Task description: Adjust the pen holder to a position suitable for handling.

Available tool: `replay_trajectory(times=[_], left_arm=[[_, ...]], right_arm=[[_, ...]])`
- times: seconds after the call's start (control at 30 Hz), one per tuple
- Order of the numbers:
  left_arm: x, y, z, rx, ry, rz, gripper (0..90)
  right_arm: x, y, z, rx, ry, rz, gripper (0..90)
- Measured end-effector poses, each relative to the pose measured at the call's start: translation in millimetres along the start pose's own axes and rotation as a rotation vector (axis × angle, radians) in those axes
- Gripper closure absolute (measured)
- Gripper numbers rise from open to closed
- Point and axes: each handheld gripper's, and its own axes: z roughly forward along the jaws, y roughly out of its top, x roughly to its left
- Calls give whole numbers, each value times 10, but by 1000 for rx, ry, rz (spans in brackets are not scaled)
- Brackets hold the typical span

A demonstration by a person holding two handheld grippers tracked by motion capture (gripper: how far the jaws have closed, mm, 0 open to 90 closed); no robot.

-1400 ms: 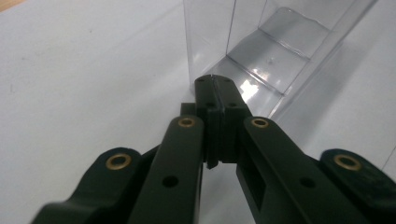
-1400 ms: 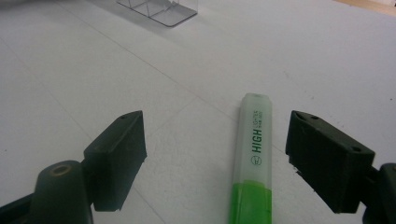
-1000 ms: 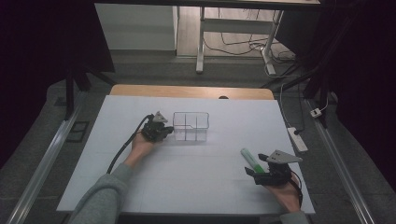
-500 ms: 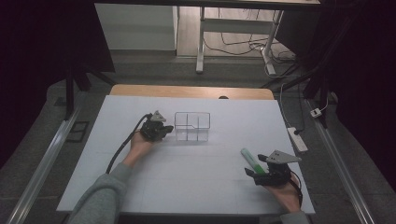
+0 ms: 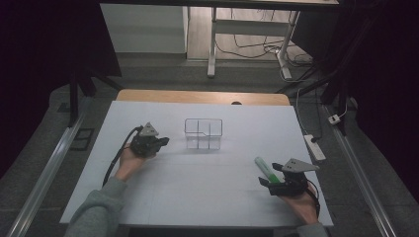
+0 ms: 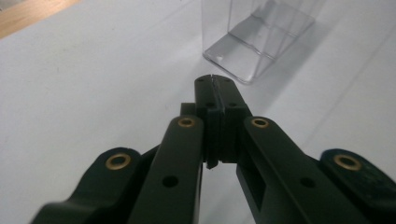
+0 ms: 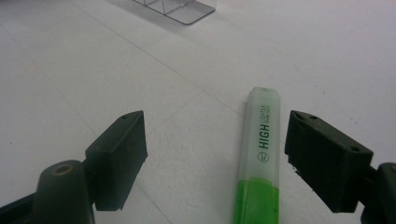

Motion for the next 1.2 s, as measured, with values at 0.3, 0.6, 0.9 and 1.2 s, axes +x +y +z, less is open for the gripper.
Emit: replay_trajectory(times=[0.3,0.6,0.9,1.2], left_arm=[[-173,-154,-329,-45,-5,-28,627],[-366,-401,-508,-12,-17,-28,495],[-465,-608,-670,-13,-10,-63,424],[-526,-681,-748,-22,-16,-72,381]], right_arm=[[-11,-3,2,-16,16,9,206],[-12,2,-4,-25,25,10,207],[-13,8,-2,-30,20,12,208],[-13,19,-2,-33,26,11,210]])
